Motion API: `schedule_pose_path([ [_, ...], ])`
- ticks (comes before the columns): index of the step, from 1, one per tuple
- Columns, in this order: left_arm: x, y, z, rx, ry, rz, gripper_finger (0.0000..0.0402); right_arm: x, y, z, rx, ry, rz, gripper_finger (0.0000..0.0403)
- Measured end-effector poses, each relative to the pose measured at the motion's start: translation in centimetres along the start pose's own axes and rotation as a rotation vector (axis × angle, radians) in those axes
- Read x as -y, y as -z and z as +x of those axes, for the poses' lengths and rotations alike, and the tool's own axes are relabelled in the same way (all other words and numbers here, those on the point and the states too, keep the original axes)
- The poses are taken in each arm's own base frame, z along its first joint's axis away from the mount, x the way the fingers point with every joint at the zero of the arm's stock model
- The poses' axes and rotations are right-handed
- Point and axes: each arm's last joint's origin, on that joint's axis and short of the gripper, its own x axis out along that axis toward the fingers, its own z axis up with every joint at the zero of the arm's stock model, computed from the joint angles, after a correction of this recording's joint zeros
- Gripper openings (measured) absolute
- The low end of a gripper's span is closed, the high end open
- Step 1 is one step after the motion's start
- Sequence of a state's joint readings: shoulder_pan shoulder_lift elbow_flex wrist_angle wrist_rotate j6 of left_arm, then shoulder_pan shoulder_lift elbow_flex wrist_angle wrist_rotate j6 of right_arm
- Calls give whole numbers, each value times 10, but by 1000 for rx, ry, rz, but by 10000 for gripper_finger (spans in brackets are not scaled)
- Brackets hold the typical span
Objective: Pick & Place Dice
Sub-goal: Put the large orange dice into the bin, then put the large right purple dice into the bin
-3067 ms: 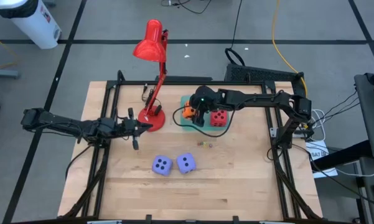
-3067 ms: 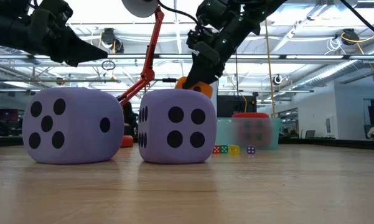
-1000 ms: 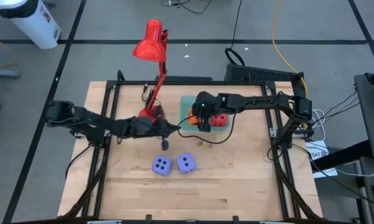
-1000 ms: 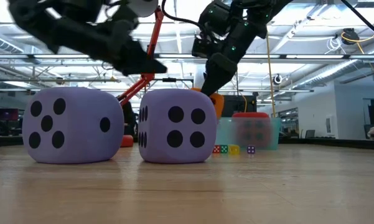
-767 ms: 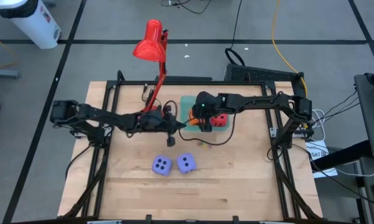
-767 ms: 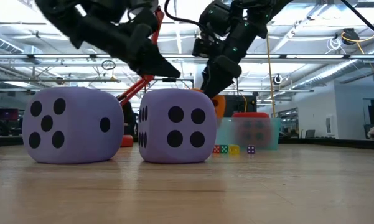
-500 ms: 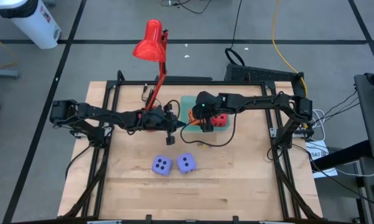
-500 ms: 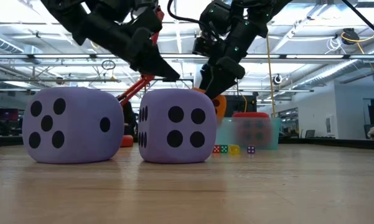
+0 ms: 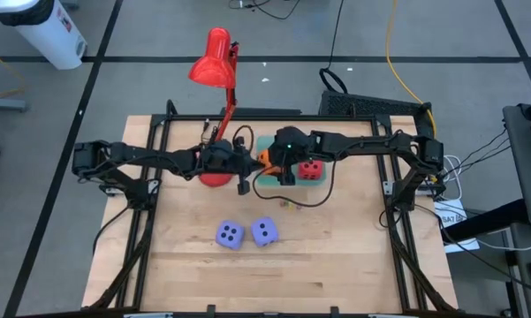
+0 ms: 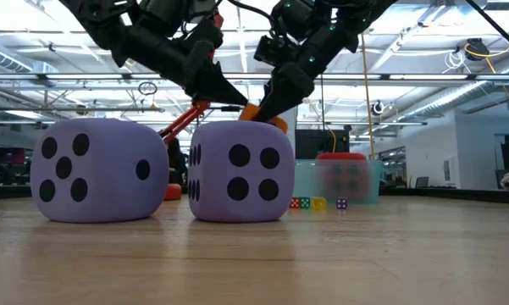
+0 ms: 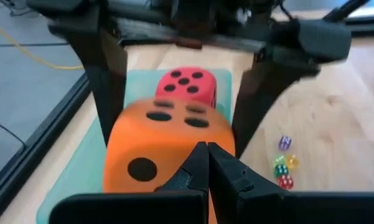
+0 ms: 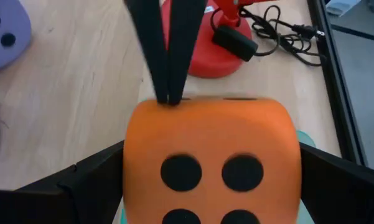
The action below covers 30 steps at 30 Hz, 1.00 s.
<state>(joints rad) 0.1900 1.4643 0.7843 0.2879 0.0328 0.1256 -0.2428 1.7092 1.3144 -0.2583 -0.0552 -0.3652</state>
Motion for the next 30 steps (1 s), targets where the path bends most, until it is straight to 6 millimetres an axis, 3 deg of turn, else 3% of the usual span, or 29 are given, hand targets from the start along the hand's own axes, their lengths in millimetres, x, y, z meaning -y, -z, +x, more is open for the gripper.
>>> schedule_pose_path([
  [8, -16, -12, 6, -23, -6, -58, 1, 0, -1, 0, 10, 8, -23, 398],
  [15, -29, 30, 44, -166, 15, -126, 1, 4, -5, -14, 9, 76, 62, 398],
  [20, -31, 28, 52, -142, 28, -111, 1, 5, -10, -29, 34, 98, 93, 398],
  [24, -23, 5, 34, -72, 19, -63, 1, 6, -14, -47, 68, 108, 146, 398],
  [30, -1, -33, -34, 15, -29, 13, 1, -1, -22, -83, 125, 100, 190, 396],
])
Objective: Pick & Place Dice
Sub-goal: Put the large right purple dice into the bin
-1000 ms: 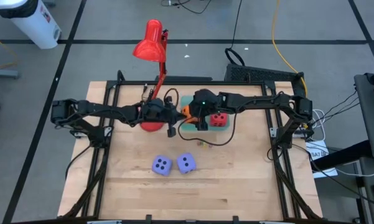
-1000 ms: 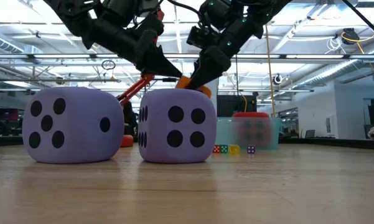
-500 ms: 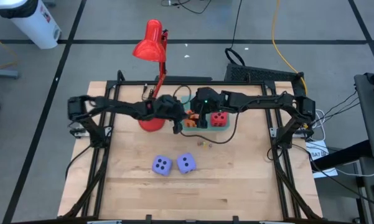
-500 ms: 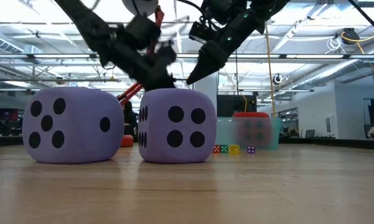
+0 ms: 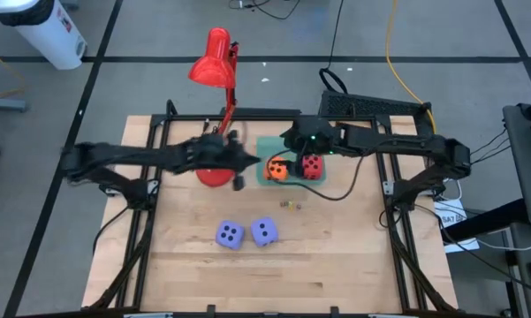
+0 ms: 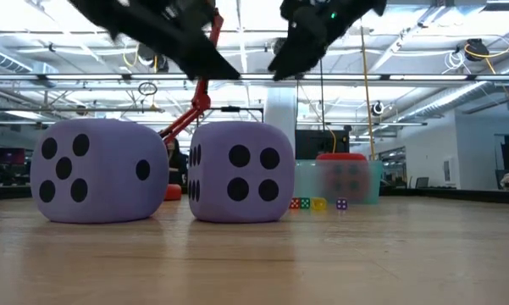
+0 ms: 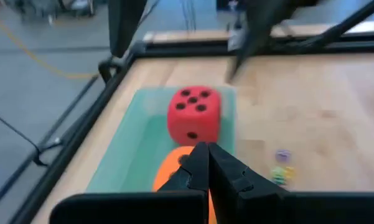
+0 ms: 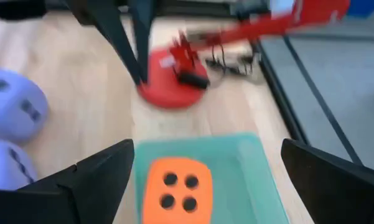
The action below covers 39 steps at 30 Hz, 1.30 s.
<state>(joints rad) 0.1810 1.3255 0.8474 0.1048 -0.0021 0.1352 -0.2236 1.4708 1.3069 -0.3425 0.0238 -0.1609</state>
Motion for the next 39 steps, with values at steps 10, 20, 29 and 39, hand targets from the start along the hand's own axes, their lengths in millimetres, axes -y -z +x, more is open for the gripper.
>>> schedule_pose_path([
  [10, 32, 25, -111, 277, -35, -13, 0, -46, 43, -40, 488, -167, -10, 395],
  [20, 45, 102, -110, 284, -88, 14, 0, -78, 127, -32, 696, -264, -23, 395],
  [29, 38, 102, -111, 255, -147, -11, 1, -78, 135, -30, 641, -278, 4, 395],
  [39, 32, 105, -108, 234, -78, -18, 4, -80, 136, -29, 627, -288, 0, 395],
])
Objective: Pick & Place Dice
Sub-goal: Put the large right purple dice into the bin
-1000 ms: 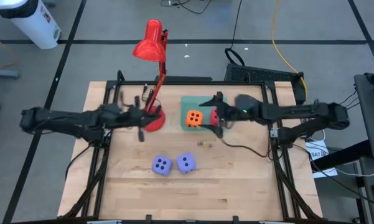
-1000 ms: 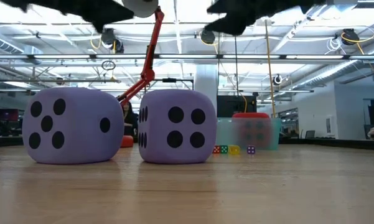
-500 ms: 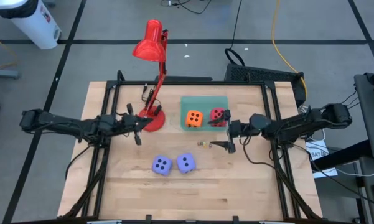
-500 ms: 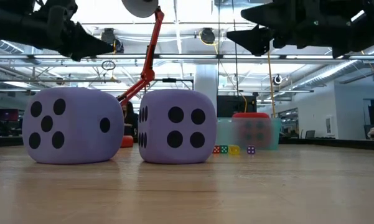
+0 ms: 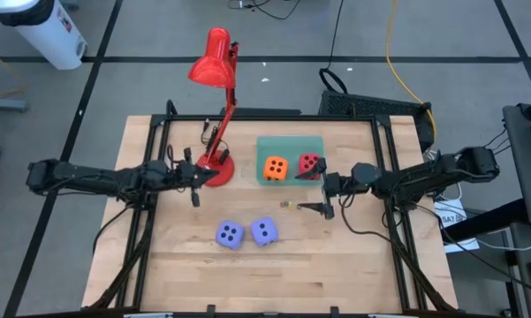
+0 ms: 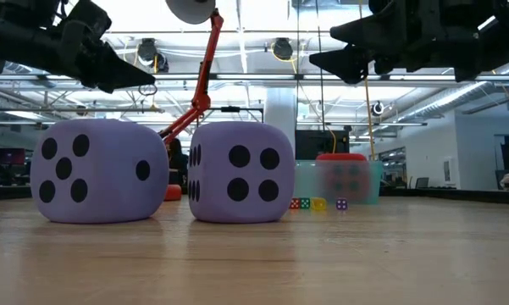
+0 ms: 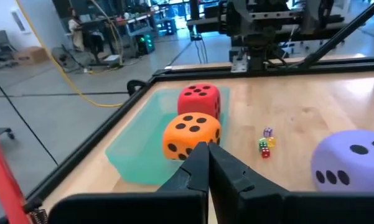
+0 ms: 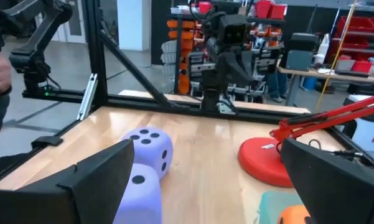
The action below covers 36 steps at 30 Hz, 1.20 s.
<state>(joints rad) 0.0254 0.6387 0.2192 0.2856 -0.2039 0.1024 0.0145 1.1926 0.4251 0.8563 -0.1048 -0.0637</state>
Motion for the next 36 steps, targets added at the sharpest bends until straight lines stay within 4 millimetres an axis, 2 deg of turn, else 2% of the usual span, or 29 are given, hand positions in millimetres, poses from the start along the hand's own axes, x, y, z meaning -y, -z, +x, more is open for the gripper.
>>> schedule_pose_path([
  [4, -1, 1, 0, -7, 1, -9, 5, -11, 4, 5, -39, -43, -52, 395],
  [8, -3, 1, 1, -7, -8, 12, 5, -21, -6, 17, -42, 8, -116, 395],
  [12, -3, 0, 1, 0, -9, 13, 5, -22, -16, 33, -159, 74, -50, 395],
  [15, -3, 0, 1, 1, -8, -8, 5, -21, -24, 48, -234, 128, 4, 395],
  [18, -3, 0, 1, 3, -2, -15, 5, -25, -18, 65, -294, 112, 24, 395],
  [23, -3, 0, 1, 2, -1, -29, 5, -34, -30, 96, -315, 119, -15, 395],
  [26, -3, 0, 1, 1, -2, -28, 6, -44, -30, 110, -371, 90, -69, 395],
  [31, -3, 1, 1, -3, -8, -20, 6, -57, -23, 123, -401, 33, -195, 395],
  [36, -3, 1, 1, -8, -13, -20, 6, -60, -25, 129, -402, -18, -157, 399],
])
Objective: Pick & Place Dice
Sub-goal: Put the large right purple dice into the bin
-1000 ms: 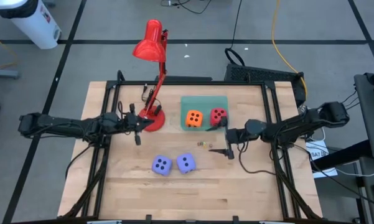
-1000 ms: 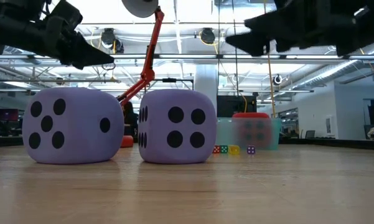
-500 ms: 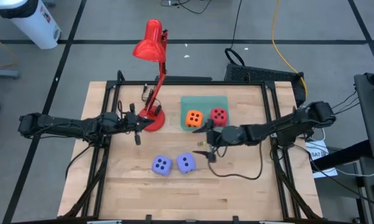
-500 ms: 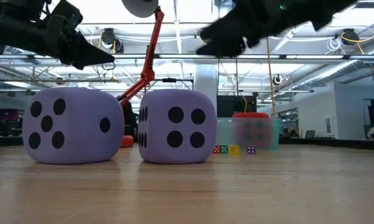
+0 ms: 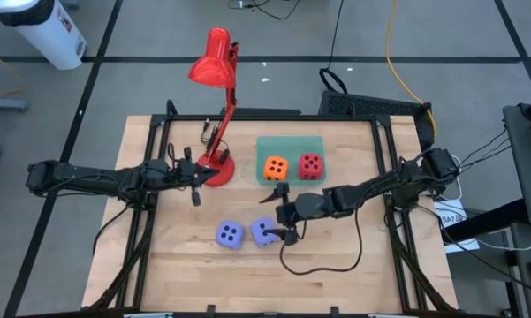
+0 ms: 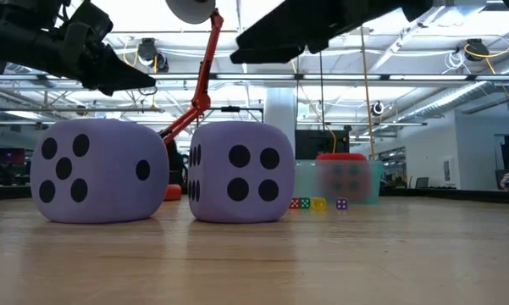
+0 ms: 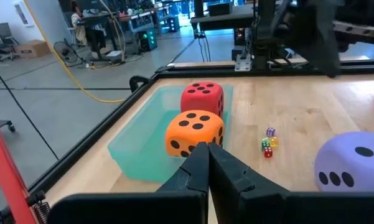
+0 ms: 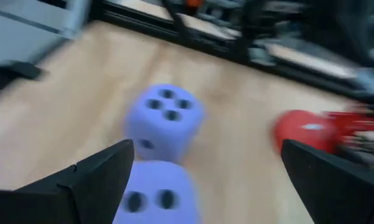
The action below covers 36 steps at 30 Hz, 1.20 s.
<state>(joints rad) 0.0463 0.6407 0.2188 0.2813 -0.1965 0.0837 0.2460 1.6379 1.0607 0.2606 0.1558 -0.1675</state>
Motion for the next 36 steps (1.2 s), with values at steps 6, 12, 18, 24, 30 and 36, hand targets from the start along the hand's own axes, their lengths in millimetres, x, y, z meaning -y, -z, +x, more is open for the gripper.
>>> schedule_pose_path([
  [6, 0, 0, 0, 1, -6, -5, 6, 0, -6, 0, 10, -153, 127, 400],
  [12, 0, 0, 0, 4, -14, 0, 6, 4, 10, 8, -103, -137, 158, 400],
  [18, 0, 0, 0, 1, -14, 10, 6, 1, 24, 24, -124, -139, 157, 400],
  [24, 0, 0, 0, -1, -13, 10, 6, 0, 30, 28, -154, -136, 164, 400],
  [30, 0, 0, 0, -3, -13, 10, 6, -2, 44, 35, -227, -134, 181, 400],
  [36, 0, 0, 0, -2, -13, 10, 6, -2, 54, 43, -245, -147, 179, 400],
])
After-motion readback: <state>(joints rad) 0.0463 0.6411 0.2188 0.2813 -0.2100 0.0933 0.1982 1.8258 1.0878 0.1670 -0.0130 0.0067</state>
